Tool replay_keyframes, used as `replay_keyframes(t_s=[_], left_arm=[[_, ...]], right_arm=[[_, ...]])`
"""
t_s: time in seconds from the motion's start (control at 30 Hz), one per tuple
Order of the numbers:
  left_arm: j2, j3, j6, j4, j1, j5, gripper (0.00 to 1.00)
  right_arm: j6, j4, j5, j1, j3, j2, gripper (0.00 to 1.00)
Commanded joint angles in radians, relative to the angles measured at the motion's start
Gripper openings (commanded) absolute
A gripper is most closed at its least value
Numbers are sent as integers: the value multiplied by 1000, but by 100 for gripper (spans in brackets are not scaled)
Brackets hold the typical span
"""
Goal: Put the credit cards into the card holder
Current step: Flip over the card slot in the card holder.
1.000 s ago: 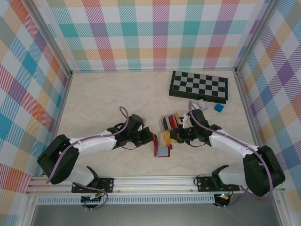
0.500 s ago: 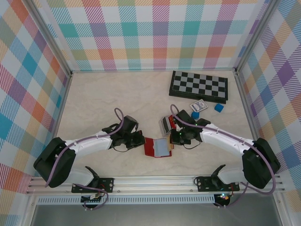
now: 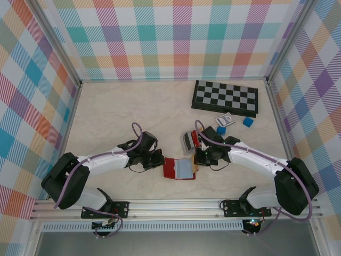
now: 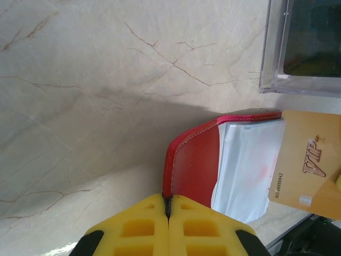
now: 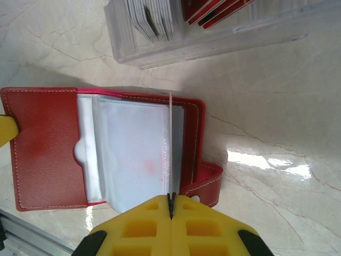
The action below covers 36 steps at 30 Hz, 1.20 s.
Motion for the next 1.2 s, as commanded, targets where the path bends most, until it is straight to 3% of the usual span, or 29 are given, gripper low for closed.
replay_keyframes(t_s=[0.0,0.27,0.43,0.73,0.93,1.03,1.17], left_arm=[[10,12,-9,-8,5,11,0],[13,-7,-42,27,4,3,0],[32,-43,-111,132,-10,13,0],[79,-29,-150,204,-45,14,0],[64,-25,-142,156,-51,-17,0],[44,-34,-133,145,-51,-27,12],[27,-32,-112,119,-51,-29,38]], right_arm=[[7,29,-44,-2,-12,16,0],[51,103,-106,-2,-30,-16,1],[80,168,-169,4,-32,-20,1],[111,222,-157,30,-66,43,1],[118,217,-108,29,-108,41,1],[128,242,-121,28,-120,66,0],[154,271,-120,29,-137,77,0]])
